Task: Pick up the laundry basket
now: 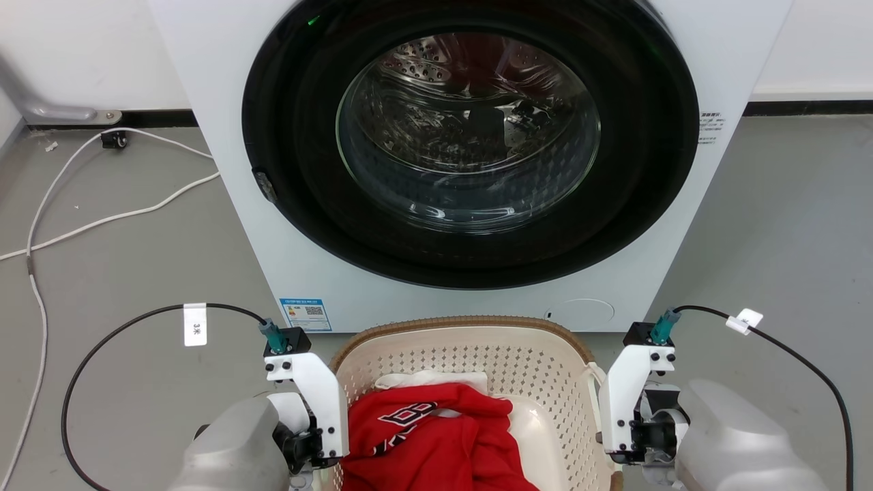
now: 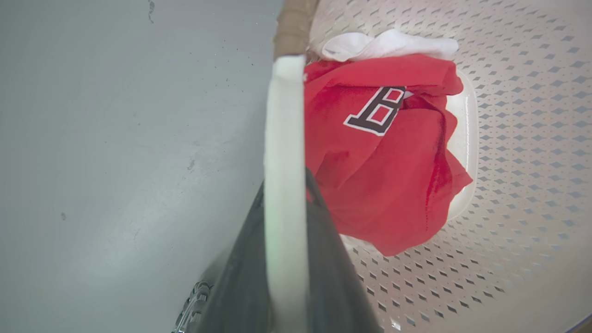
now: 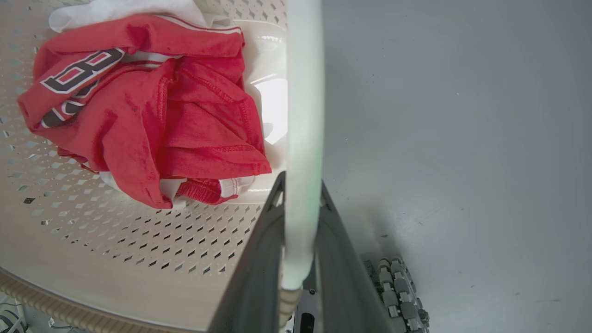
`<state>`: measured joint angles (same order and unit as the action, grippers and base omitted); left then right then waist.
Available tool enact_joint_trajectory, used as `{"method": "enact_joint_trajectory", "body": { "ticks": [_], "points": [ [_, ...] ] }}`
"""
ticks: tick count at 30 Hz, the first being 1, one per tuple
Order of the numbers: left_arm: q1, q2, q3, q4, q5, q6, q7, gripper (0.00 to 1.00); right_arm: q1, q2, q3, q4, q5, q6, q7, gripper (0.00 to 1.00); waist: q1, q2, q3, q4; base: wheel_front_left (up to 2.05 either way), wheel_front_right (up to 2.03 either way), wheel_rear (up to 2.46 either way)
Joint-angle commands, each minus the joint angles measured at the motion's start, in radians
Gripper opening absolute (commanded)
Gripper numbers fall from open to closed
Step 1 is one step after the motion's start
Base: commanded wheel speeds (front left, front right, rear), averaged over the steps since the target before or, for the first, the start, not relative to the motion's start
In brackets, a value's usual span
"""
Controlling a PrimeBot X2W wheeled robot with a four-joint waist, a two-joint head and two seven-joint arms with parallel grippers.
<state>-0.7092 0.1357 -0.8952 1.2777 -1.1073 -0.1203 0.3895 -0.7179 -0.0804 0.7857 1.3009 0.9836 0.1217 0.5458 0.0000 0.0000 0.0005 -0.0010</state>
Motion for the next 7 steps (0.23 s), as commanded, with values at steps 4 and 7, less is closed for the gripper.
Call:
{"method": "enact_joint_trajectory", "body": {
  "ticks": [4, 7],
  "points": [
    [-0.001, -0.046, -0.004, -0.026, -0.016, -0.019, -0.007, 0.00, 0.004, 0.043, -0.005, -0.022, 0.011, 0.017, -0.004, 0.00, 0.0000, 0.0000, 0.000, 0.000, 0.00, 0.00, 0.00],
    [0.000, -0.046, -0.007, -0.025, -0.020, -0.019, -0.008, 0.00, 0.006, 0.042, -0.005, -0.022, 0.010, 0.017, -0.005, 0.00, 0.0000, 0.0000, 0.000, 0.000, 0.00, 0.00, 0.00]
  ]
}}
